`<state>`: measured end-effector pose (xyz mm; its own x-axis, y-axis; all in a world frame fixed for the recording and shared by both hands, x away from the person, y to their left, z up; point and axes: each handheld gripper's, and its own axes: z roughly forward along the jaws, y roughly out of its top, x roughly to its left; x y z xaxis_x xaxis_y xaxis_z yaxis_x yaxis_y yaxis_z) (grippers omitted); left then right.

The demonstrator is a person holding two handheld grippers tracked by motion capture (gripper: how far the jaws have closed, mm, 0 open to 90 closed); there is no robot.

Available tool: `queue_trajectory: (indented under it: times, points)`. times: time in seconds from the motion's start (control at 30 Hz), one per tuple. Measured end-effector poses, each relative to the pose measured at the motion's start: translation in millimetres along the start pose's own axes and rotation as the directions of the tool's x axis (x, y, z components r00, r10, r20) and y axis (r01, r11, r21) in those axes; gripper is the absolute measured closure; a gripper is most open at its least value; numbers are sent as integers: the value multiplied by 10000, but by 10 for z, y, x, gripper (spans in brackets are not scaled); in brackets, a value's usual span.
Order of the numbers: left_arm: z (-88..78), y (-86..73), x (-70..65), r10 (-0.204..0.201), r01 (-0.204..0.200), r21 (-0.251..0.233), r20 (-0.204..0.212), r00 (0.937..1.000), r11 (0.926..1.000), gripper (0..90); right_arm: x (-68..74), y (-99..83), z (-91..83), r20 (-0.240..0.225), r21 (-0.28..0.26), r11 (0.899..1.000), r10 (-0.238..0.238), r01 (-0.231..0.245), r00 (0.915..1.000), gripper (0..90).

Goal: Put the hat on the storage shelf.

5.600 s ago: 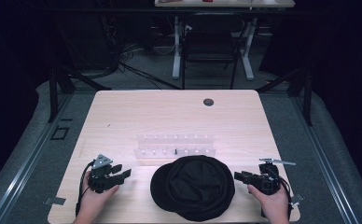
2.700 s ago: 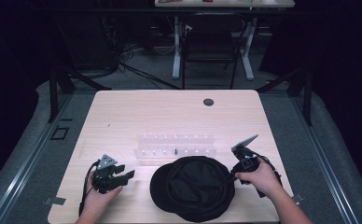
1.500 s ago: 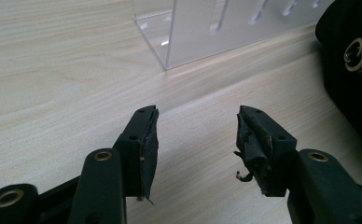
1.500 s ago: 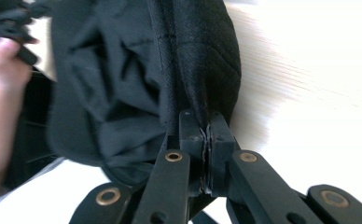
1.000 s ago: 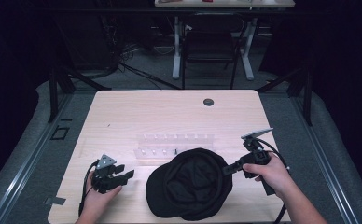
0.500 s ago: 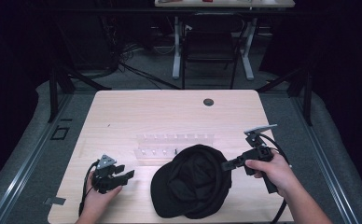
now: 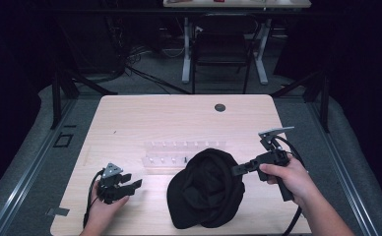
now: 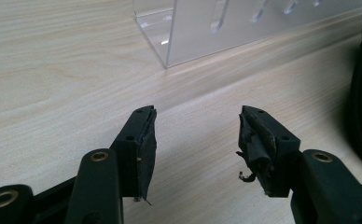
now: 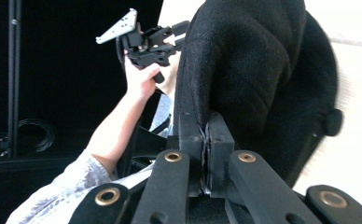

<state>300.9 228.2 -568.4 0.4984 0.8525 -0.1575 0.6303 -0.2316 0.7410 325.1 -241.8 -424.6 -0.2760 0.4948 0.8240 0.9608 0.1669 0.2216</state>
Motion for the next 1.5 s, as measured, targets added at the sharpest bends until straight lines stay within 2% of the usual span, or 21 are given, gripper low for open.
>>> queue_trajectory:
  times: [0.3, 0.4, 0.83, 1.0, 1.17, 1.5]
  points:
    - [-2, -1, -5, -21, 21, 15, 40, 10000, 10000, 464, 139, 17, -92, -312, -449, 9989, -151, 137, 9994, 883]
    - [0, -1, -5, -20, 19, 24, 46, 10000, 10000, 463, 157, 23, -119, -326, -441, 9988, -232, 218, 9992, 883]
    - [-1, -3, -8, -42, 42, 6, 55, 10000, 10000, 458, 234, 73, -284, -717, -1171, 9929, 120, -204, 9974, 883]
    - [1, -4, -11, -37, 37, 3, 58, 10000, 10000, 458, 280, 84, -333, -741, -1276, 9918, -46, -49, 9972, 883]
    - [1, -4, -9, -39, 39, 5, 55, 10000, 10000, 457, 333, 94, -410, -702, -1488, 9889, -151, 45, 9974, 883]
    - [4, -5, -5, -47, 47, 37, 44, 10000, 10000, 454, 429, 111, -618, -683, -2246, 9743, -307, 147, 9972, 883]
